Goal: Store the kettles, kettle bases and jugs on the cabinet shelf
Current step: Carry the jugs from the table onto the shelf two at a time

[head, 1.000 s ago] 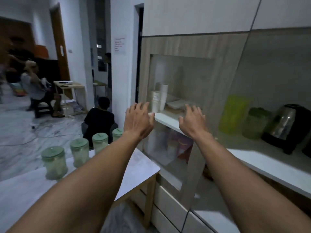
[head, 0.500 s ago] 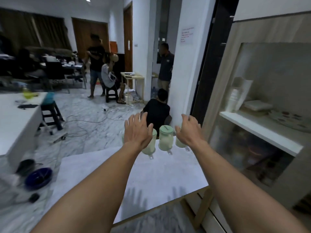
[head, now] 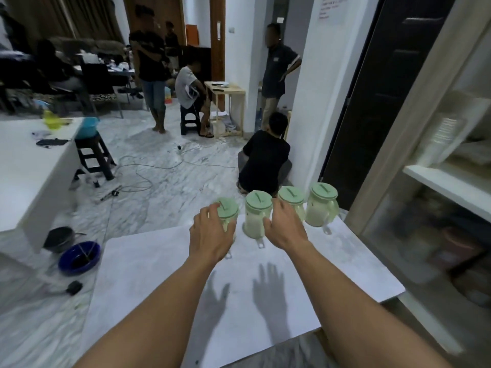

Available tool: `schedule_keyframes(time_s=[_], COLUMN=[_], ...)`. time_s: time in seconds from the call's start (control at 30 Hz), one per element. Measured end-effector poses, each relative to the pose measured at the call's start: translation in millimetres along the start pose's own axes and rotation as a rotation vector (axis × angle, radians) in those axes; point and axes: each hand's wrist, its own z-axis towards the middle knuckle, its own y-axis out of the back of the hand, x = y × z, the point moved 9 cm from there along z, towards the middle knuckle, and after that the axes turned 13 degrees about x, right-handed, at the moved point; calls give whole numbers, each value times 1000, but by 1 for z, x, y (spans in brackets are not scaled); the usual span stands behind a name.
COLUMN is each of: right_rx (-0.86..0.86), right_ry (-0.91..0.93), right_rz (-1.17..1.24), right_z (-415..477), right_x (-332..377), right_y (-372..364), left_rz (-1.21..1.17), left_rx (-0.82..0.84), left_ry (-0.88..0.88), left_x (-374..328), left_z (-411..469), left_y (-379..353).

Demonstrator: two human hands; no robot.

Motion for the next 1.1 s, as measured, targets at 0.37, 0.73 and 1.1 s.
schedule_keyframes(time_s=[0.37,0.73,1.1], right_rx=[132,116,16], right_ry=[-168,-192,-157], right_rz=[359,798,797], right_z=[103,153,156], right_x=[-66,-106,-89], right_y=[-88,-140,-131], left_rz=[-485,-702,-664], left_rx=[73,-43,-168], left_ry=[418,535,469], left_x=[63,82,82], left_z=[65,99,107], left_y=[-112,-166,-136])
